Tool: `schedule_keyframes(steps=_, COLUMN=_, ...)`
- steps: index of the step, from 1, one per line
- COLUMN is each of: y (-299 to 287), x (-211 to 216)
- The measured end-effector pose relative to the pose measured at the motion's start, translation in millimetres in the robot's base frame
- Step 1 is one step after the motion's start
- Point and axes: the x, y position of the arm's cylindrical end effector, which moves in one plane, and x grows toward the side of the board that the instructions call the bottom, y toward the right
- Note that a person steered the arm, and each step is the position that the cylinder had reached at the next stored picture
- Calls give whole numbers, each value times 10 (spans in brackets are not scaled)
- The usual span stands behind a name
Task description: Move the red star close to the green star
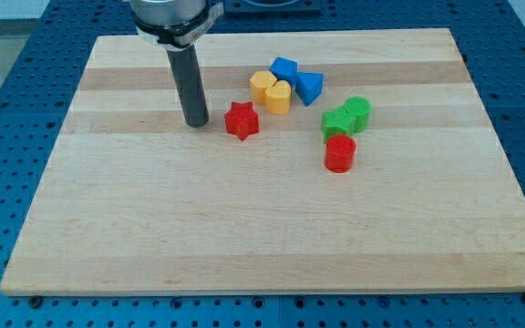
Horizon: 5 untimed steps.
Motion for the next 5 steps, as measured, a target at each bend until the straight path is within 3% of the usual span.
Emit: schedule_keyframes(steps=5, y=1075, x=463)
